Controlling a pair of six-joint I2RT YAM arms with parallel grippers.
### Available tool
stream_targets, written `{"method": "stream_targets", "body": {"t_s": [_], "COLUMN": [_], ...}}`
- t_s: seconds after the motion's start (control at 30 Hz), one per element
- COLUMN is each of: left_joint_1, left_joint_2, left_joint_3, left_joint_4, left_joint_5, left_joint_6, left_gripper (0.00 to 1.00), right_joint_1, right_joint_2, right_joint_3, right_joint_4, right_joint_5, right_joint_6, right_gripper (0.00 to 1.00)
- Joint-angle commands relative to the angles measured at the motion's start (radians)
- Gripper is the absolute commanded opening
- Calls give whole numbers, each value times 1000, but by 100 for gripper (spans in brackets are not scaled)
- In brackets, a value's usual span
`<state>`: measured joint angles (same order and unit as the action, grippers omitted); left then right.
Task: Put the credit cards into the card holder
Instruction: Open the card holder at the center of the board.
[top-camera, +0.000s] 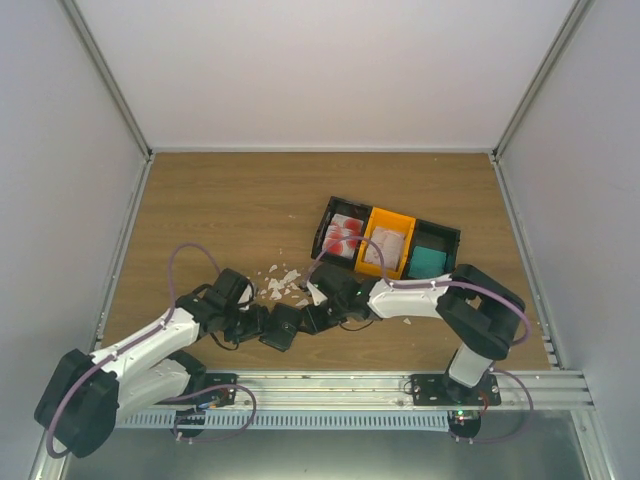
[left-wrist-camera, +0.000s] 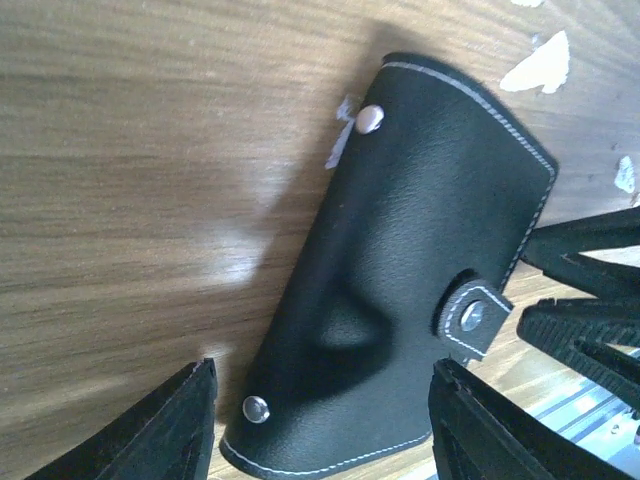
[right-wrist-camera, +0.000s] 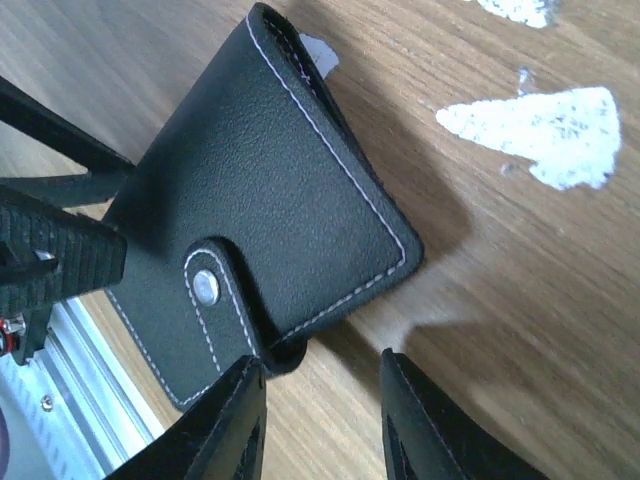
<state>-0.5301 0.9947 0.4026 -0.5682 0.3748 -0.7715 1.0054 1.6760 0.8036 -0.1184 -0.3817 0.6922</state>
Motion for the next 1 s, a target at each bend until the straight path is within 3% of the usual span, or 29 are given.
{"method": "stream_targets", "body": {"t_s": [0.0, 0.3, 0.57, 0.97], "left_joint_1": [-8, -8, -7, 14], "left_joint_2": [10, 29, 14, 28], "left_joint_3": [-33, -72, -102, -83], "left_joint_4": [65, 148, 244, 305], "left_joint_5": [32, 72, 94, 82], "left_joint_6": [-15, -19, -56, -69], "left_gripper": [59, 55, 43, 11], "right_joint_1": [9, 9, 1, -22], "right_joint_2": [45, 124, 157, 84], "right_joint_3": [40, 123, 160, 134], "right_joint_4": [23, -66, -95, -89], "right_joint_5": [-10, 62, 97, 175], "right_joint_6": [4, 19, 30, 23], "right_gripper": [31, 18, 13, 19]}}
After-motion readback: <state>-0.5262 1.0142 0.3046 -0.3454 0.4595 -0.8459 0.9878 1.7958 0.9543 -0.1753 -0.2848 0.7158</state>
